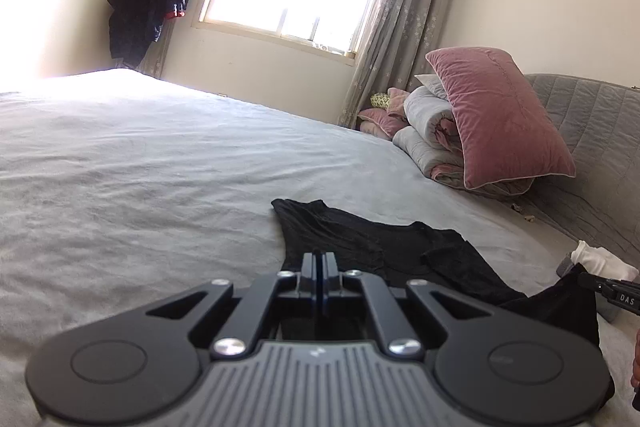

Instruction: Fold clothes

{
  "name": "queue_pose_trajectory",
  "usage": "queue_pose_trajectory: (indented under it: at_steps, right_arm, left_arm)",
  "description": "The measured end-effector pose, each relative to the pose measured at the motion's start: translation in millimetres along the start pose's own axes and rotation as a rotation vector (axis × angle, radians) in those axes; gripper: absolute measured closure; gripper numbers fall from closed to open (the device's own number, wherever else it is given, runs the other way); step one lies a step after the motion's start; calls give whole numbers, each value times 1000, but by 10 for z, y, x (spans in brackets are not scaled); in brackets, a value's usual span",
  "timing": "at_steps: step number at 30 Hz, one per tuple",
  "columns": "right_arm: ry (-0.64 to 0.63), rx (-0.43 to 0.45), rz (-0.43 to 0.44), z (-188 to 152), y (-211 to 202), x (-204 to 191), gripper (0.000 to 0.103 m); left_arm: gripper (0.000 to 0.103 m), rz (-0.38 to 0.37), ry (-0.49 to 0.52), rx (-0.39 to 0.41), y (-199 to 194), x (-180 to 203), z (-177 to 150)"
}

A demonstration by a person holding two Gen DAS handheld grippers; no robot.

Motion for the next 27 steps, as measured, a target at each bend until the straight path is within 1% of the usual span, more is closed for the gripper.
queue_pose_trajectory:
  at_steps: [1,4,5,8,11,13,14,15,17,18,19,22,24,25,27]
  right_arm:
    - [4,19,-6,31,30,8,99]
    - [2,5,-21,25,230,11,99]
    - [-1,-15,-26,-22,298,14,99]
    - [6,-92,-39,-201,478,63,99]
    - [51,-166,-33,-302,611,149,99]
    - [77,-216,-32,-314,665,191,99]
    - [77,-230,-38,-303,664,201,95]
    - [77,-244,-45,-291,659,212,86]
    - [90,-275,-61,-260,587,235,68]
    - [109,-287,-53,-240,538,254,51]
    - [132,-299,-40,-220,482,277,45]
    - [236,-373,18,-195,297,367,45]
    - [338,-432,59,-222,132,436,45]
    - [389,-460,78,-245,41,468,45]
    - [462,-503,102,-303,-144,505,45]
  left_arm:
    - [101,16,-12,9,55,-11,19]
    - [101,59,-37,11,265,-45,-3]
    - [101,67,-32,-1,352,-46,-38]
    - [101,110,34,-45,571,-25,-180]
    - [100,138,3,-121,704,-106,-251]
    - [98,149,-30,-155,695,-164,-234]
    - [91,154,-47,-171,684,-192,-221]
    - [87,158,-60,-193,652,-212,-197]
    - [68,169,-84,-237,559,-240,-149]
    - [66,168,-102,-269,519,-257,-133]
    - [64,165,-128,-312,476,-281,-129]
    - [63,139,-232,-437,314,-351,-146]
    - [59,114,-306,-522,186,-388,-192]
    - [58,107,-334,-554,127,-400,-217]
    - [56,100,-410,-592,-48,-449,-283]
Point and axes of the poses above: each gripper's, at about its wrist camera, not at the fingertips, and y roughly the way its jaws point, x to its right, z to its top, the point moved 4 cm from there along y, roughly the way its jaws point, and after that the axes turned 3 degrees about -y, right-handed, at the moved point
